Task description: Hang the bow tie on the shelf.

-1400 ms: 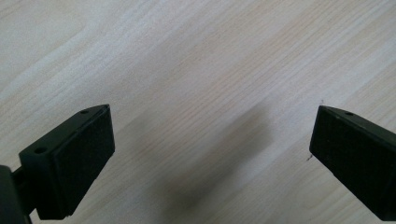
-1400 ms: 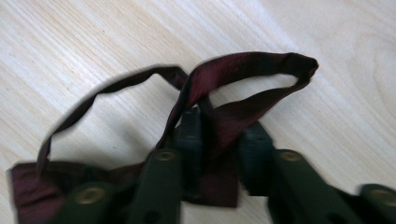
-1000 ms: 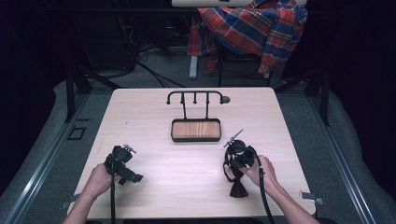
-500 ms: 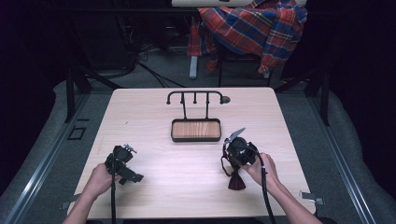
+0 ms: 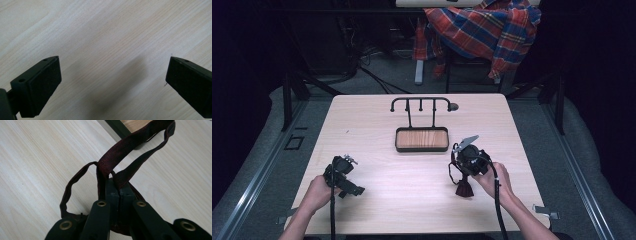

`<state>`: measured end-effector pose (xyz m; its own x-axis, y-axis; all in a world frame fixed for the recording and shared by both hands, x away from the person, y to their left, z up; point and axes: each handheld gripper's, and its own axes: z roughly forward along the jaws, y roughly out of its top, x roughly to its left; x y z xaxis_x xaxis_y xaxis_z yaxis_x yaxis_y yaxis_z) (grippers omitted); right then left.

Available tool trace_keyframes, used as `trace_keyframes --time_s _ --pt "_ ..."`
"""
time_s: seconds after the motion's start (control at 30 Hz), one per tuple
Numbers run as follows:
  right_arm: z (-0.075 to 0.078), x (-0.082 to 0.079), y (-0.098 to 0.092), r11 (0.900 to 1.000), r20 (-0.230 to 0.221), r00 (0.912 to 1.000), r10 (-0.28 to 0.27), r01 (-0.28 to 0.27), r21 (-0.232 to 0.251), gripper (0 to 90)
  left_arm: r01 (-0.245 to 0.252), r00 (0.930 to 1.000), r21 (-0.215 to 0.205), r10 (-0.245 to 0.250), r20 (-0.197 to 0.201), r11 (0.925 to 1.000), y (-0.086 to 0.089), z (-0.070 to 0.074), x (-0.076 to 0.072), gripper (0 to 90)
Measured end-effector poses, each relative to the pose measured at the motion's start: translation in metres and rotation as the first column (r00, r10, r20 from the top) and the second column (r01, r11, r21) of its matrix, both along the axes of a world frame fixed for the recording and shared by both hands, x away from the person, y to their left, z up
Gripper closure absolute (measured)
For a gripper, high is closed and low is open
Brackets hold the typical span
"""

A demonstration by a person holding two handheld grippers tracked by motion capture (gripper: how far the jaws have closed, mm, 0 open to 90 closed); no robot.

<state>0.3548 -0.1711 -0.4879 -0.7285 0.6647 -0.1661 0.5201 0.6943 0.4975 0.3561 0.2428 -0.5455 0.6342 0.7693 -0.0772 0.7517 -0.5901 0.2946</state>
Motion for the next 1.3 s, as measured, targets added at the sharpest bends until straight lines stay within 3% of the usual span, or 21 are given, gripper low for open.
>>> trace_keyframes --time_s 0.2,0.67,0.9,1.3 --pt "0.008 0.001 0.002 0.999 0.030 0.9995 -0.006 0.005 0.035 88.4 0.011 0.9999 0.006 -0.011 0.004 0.9999 0.000 0.000 0.000 0.1" --pt "0.017 0.008 -0.004 0.998 0.076 0.9965 -0.036 0.031 0.060 88.6 0.008 0.9997 0.000 -0.008 0.024 1.0000 -0.001 0.000 0.000 0.1" --pt "0.016 0.015 -0.001 0.998 0.085 0.9956 -0.040 0.035 0.060 88.6 -0.008 0.9980 -0.010 0.009 0.063 0.9999 0.000 0.004 0.004 0.1" --pt "0.018 0.023 0.010 0.997 0.101 0.9944 -0.032 0.025 0.071 88.6 -0.009 0.9929 0.013 0.007 0.119 0.9999 -0.003 0.008 0.002 0.2"
